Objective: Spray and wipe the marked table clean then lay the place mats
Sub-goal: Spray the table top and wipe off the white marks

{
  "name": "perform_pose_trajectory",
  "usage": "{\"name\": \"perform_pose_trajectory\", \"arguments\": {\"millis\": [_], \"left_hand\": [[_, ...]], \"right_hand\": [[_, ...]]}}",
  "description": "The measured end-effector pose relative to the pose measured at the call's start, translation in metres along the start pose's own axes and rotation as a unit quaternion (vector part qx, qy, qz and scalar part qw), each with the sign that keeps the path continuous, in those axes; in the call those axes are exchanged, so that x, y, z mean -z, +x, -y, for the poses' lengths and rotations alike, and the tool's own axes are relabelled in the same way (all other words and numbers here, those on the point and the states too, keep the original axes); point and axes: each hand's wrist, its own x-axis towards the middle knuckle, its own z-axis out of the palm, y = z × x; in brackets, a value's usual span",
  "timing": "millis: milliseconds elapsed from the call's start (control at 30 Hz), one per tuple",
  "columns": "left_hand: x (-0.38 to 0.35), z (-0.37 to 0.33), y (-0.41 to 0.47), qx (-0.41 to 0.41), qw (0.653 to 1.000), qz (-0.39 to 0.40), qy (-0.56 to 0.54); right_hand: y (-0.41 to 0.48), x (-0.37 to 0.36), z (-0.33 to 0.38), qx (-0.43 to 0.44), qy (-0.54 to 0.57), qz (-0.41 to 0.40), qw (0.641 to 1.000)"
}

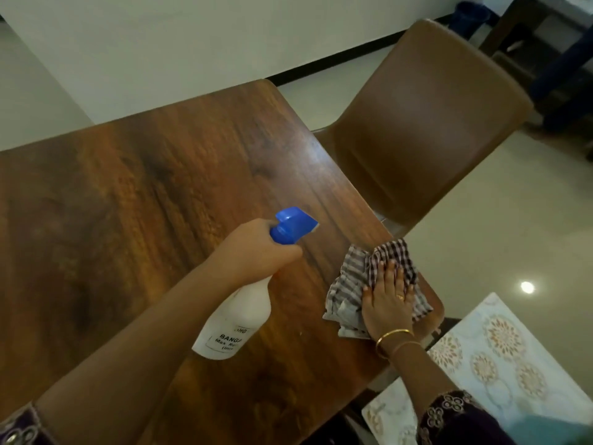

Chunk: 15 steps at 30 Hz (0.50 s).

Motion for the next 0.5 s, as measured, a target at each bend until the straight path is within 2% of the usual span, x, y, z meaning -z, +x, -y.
{"name": "perform_pose_trajectory", "arguments": {"millis": [133,300,400,467,500], "left_hand": [[0.000,0.009,-0.040,0.006,1.000,0.010,-0.006],[-0.005,0.020,-0.078,0.007,1.000,-0.001,-0.011],[-0.013,0.023,-0.093,0.002,1.000,-0.014,-0.002],[-0.019,0.022,-0.101,0.002,1.000,-0.004,-0.004],[-0.020,0.021,-0.105,0.004,1.000,0.001,-0.005]], "right_hand": [[-0.067,-0.023,0.025,0.061,0.005,0.016,0.998],[-0.137,-0.065,0.085,0.179,-0.058,0.052,0.981],[-0.140,-0.057,0.104,0.220,-0.071,0.090,0.969],[-0.122,-0.051,0.092,0.256,-0.087,0.068,0.960],[-0.111,-0.049,0.081,0.246,-0.083,0.052,0.964]]}}
